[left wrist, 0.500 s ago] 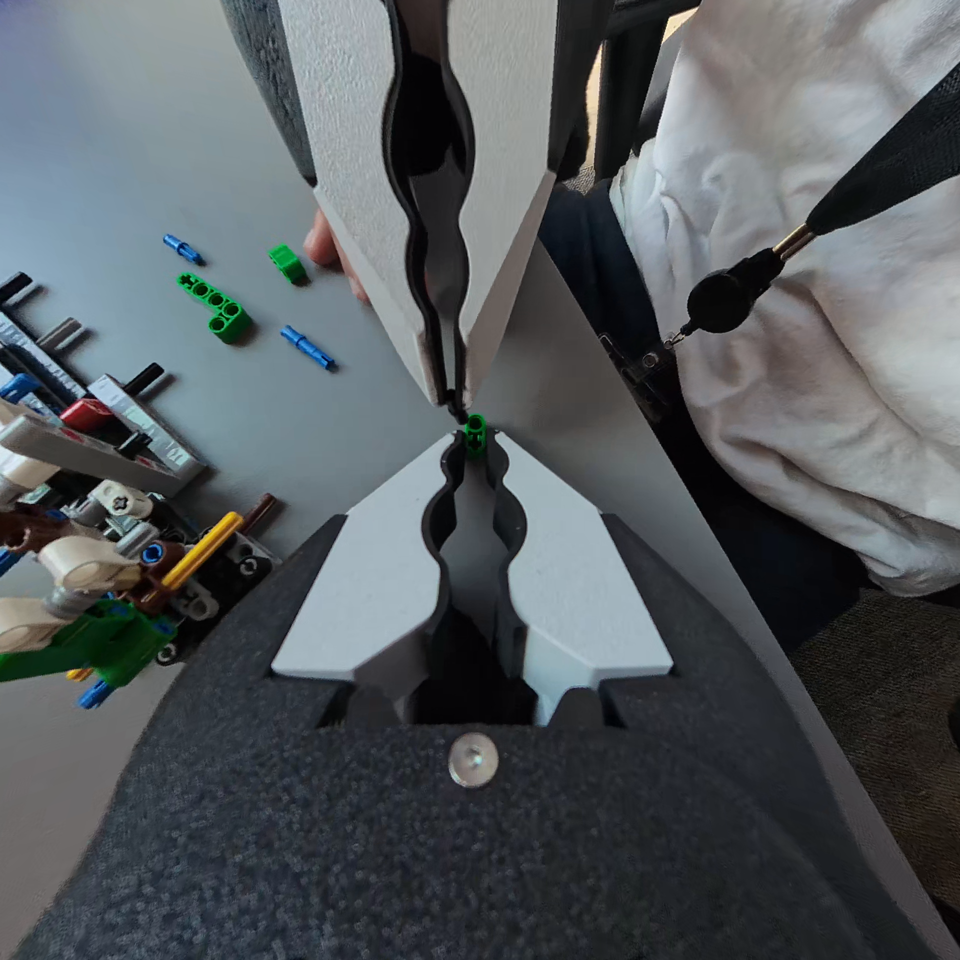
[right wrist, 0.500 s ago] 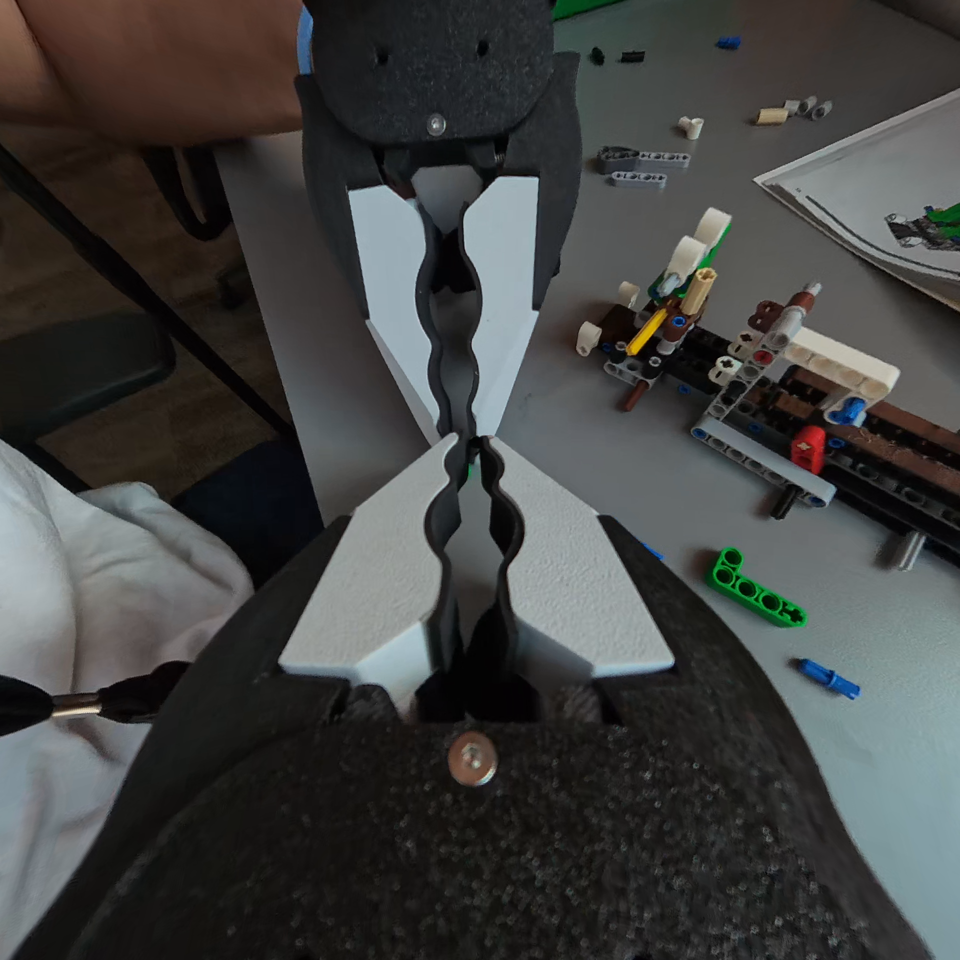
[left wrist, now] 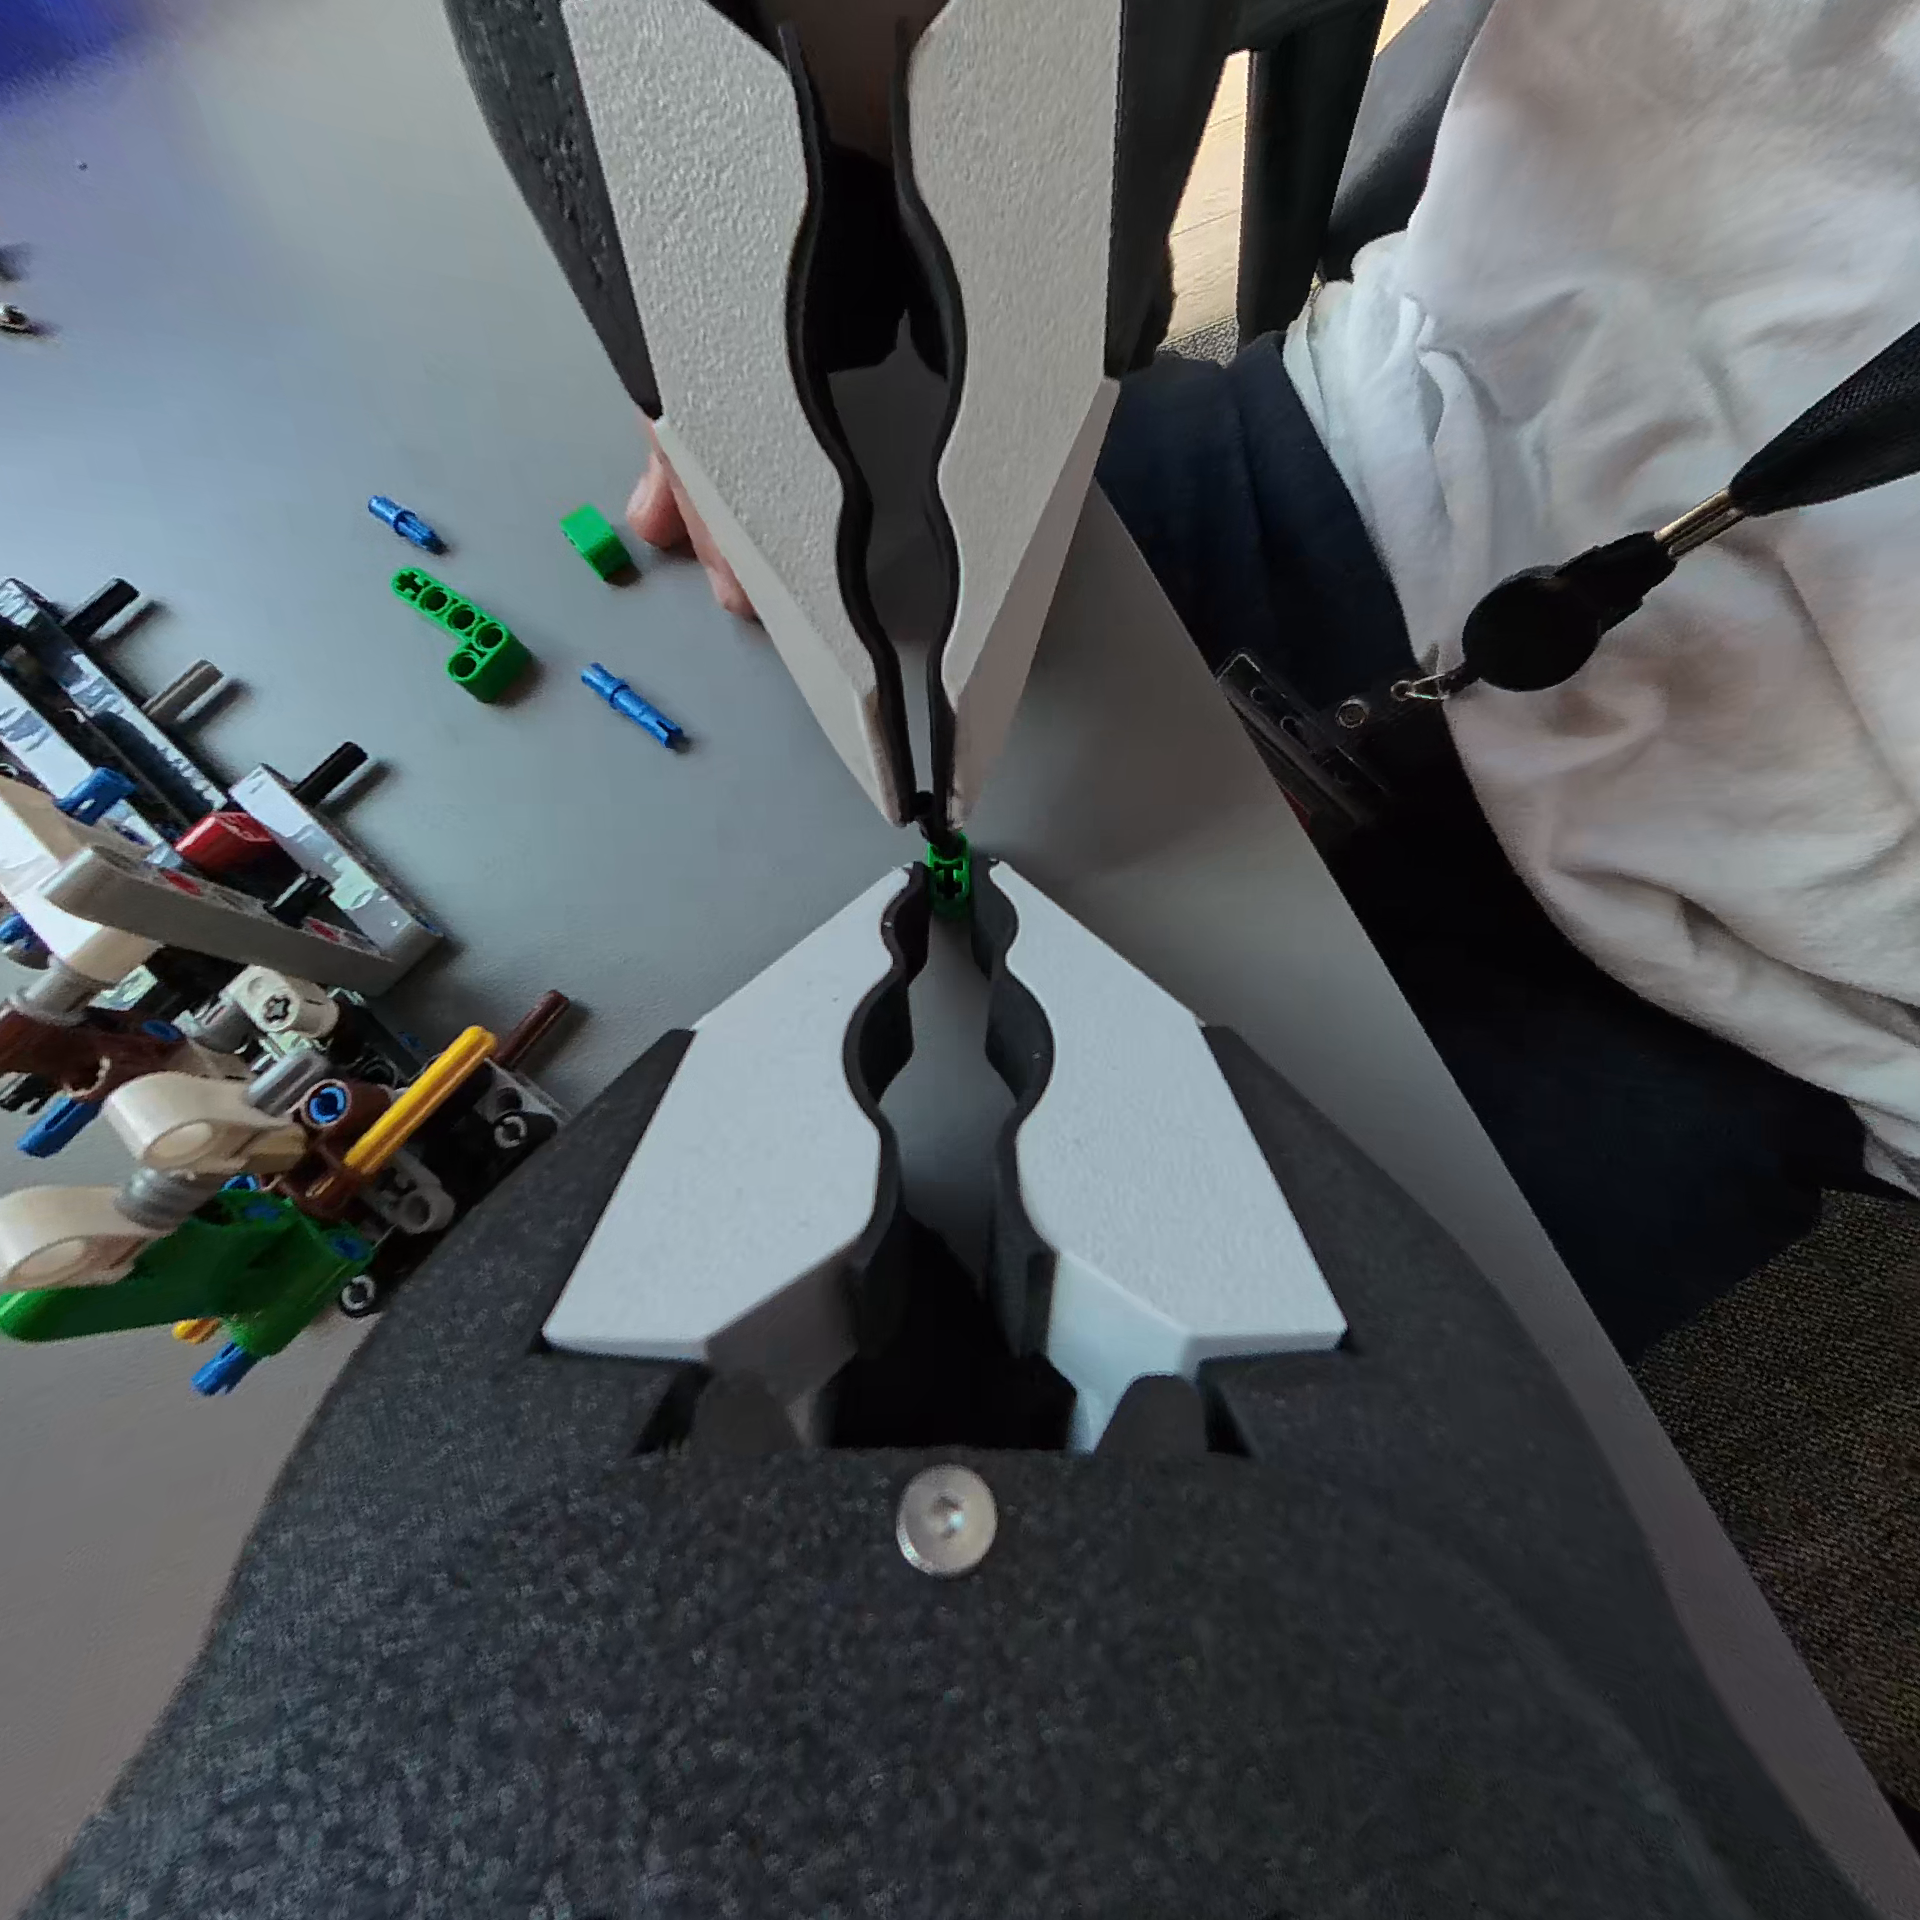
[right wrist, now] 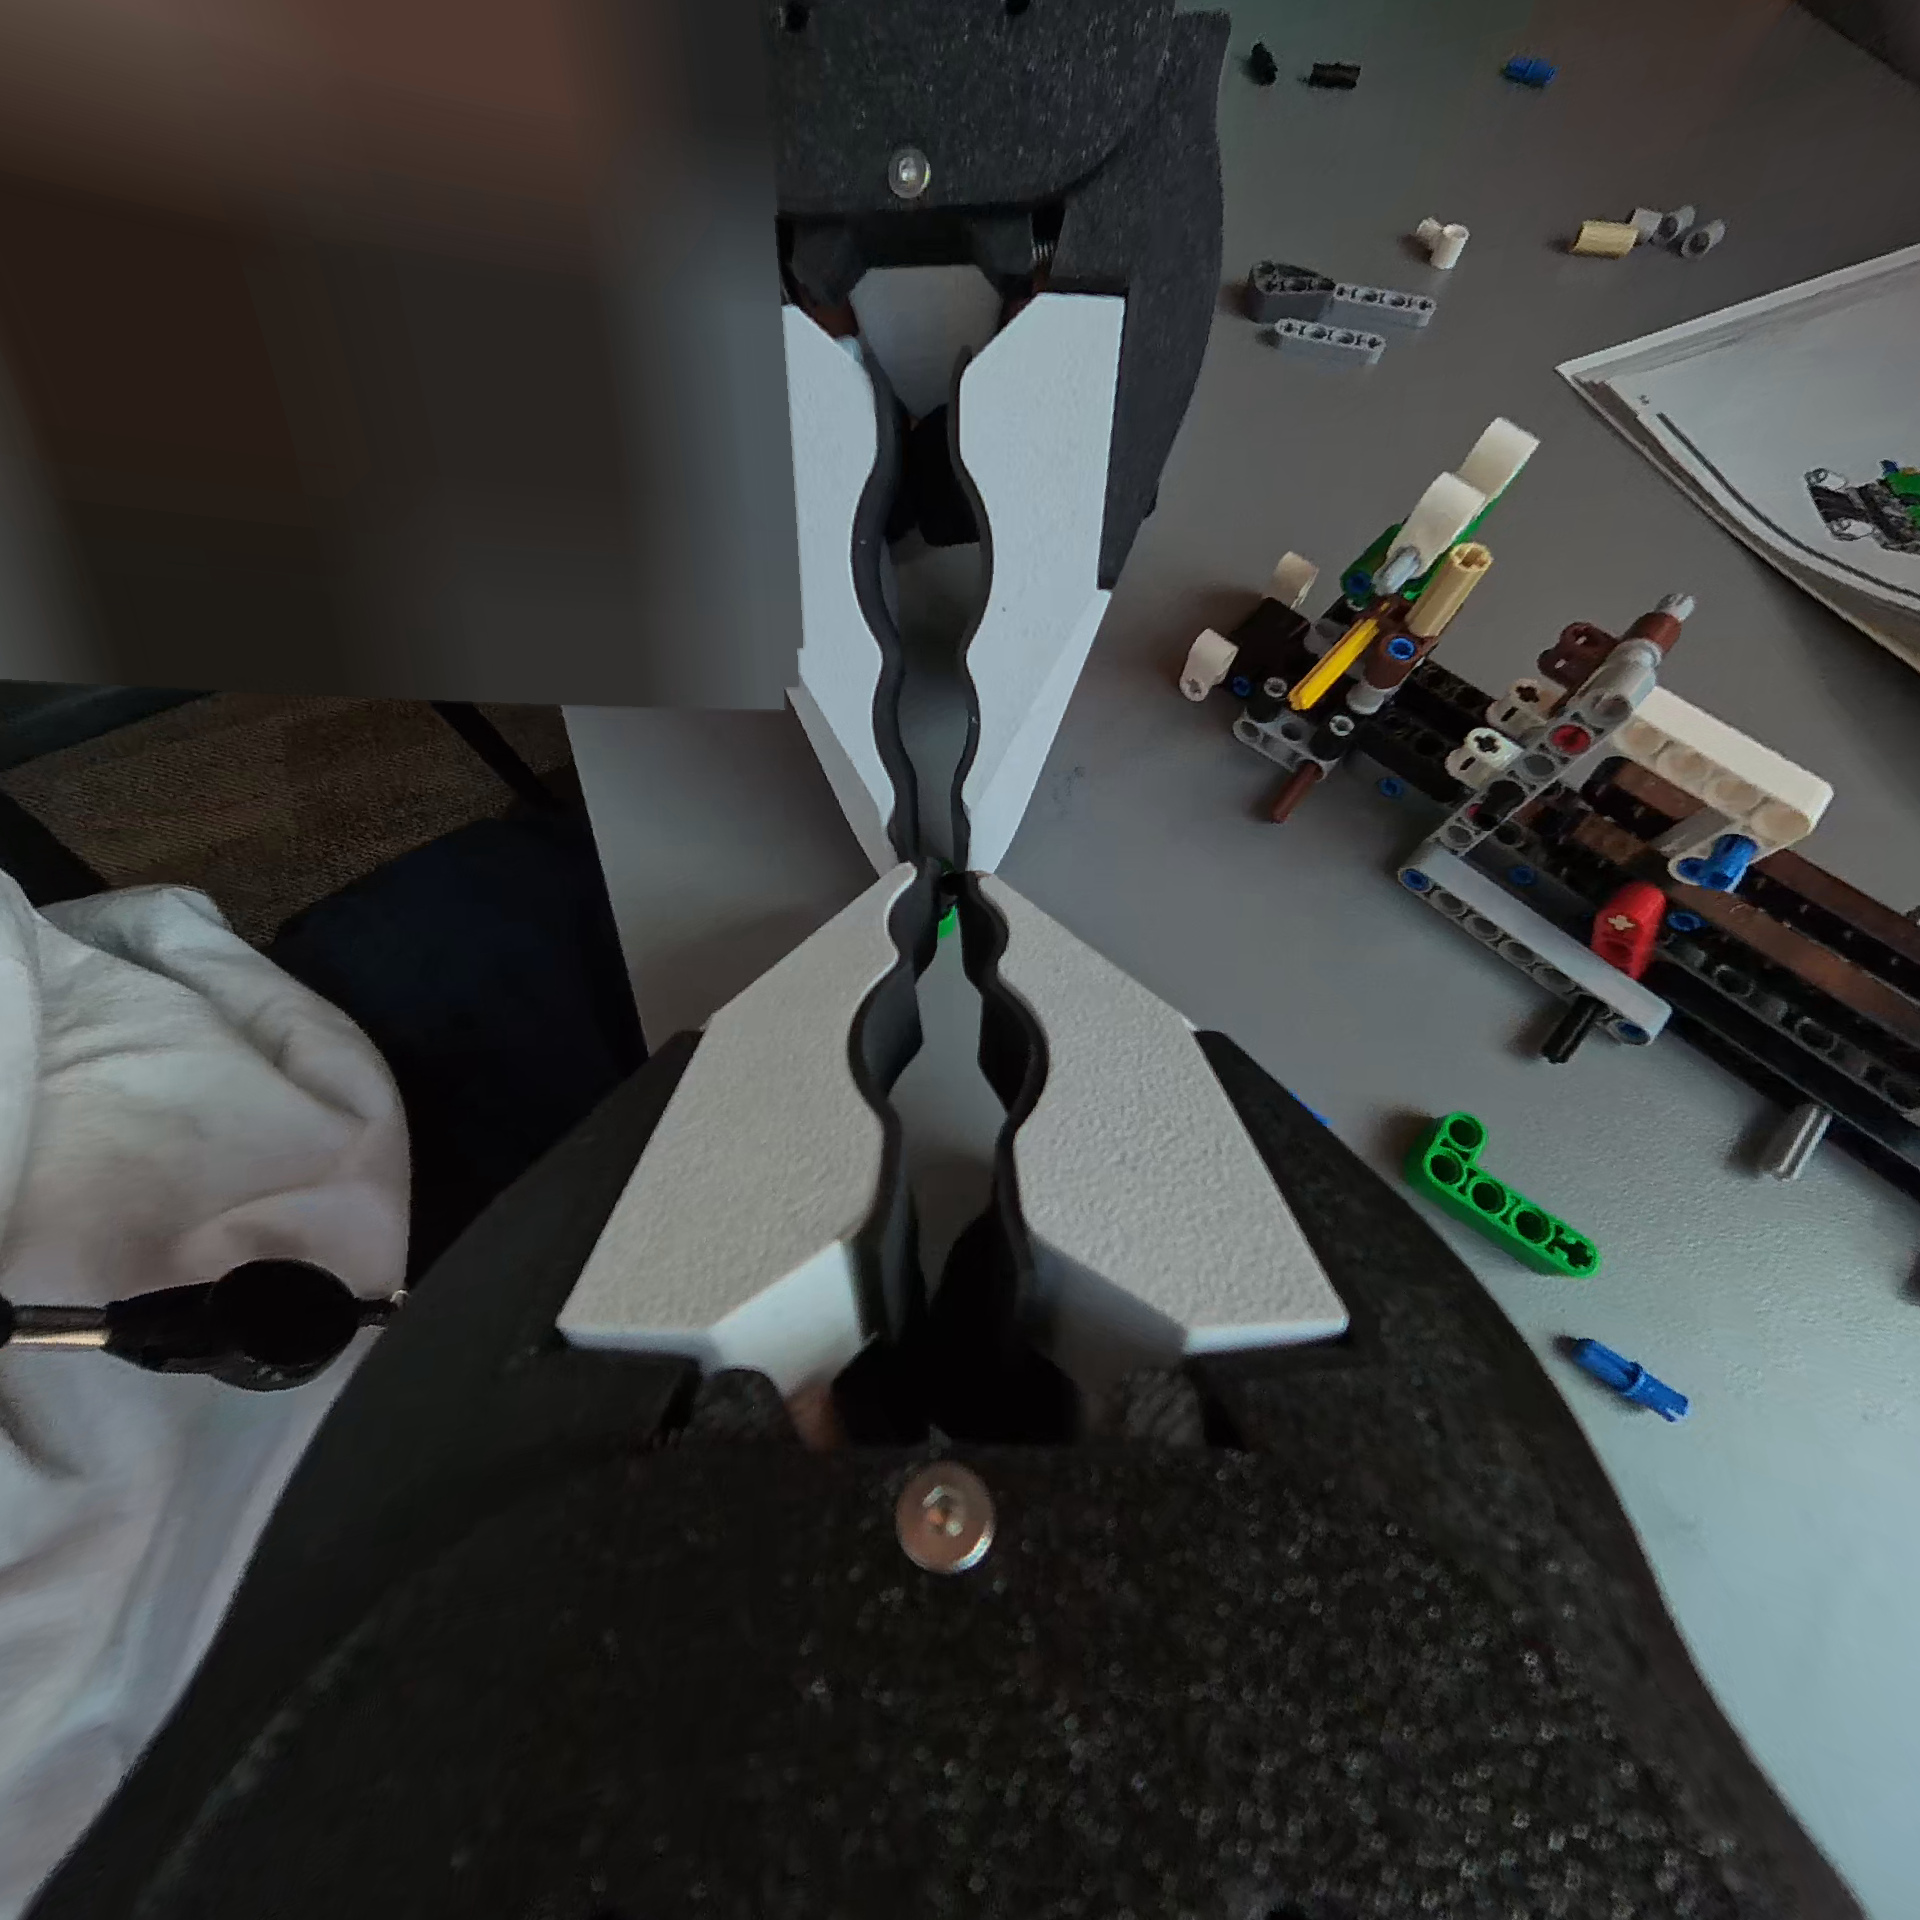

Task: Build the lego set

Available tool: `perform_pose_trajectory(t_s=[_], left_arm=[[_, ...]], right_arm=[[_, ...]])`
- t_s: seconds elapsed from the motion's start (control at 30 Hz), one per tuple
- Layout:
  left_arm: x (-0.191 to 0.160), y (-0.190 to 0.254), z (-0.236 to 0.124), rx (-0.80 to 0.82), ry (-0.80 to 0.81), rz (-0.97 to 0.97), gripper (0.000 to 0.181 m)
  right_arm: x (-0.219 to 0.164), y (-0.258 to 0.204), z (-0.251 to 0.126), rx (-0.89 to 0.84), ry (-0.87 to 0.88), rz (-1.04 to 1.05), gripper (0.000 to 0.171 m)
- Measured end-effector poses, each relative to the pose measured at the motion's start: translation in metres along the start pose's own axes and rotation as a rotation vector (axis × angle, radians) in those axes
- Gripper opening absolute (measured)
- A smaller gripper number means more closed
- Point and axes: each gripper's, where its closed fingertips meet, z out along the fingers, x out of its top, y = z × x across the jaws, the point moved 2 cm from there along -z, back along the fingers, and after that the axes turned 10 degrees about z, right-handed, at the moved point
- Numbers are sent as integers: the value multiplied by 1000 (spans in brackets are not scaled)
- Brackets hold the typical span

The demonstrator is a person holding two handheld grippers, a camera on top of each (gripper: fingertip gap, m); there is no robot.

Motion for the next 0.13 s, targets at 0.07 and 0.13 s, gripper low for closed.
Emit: perform_pose_trajectory(t_s=[0.07,0.13], left_arm=[[0,0,0,5,-1,2,6],[0,0,0,6,-1,2,6]], right_arm=[[0,0,0,-7,2,13,3],[0,-1,0,-20,-6,-4,3]])
